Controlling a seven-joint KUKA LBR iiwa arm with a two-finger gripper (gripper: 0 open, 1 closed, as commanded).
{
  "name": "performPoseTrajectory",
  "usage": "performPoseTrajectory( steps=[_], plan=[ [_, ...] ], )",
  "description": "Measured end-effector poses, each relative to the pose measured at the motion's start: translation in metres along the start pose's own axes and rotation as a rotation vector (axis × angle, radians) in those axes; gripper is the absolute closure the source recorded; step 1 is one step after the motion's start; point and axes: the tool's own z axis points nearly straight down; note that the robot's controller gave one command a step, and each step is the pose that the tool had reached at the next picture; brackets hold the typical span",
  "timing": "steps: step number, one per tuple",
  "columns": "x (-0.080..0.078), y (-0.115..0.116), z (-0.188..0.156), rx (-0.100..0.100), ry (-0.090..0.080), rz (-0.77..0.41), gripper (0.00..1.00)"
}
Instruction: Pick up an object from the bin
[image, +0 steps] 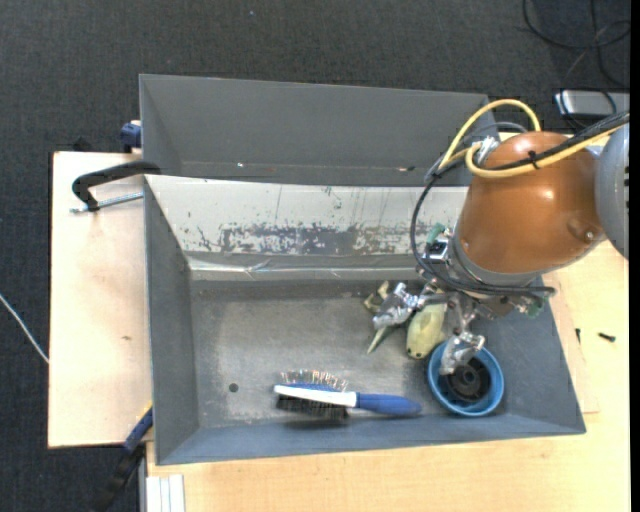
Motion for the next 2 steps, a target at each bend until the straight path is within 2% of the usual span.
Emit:
performPoseTrajectory(
  steps=[1,2],
  plan=[
    [0.0060,-0.0255,0.1067,-0.007,0.003,-0.501,0.00],
    [0.0063,-0.0275,0.1041,-0.002,0.004,-0.499,1.00]
  ],
)
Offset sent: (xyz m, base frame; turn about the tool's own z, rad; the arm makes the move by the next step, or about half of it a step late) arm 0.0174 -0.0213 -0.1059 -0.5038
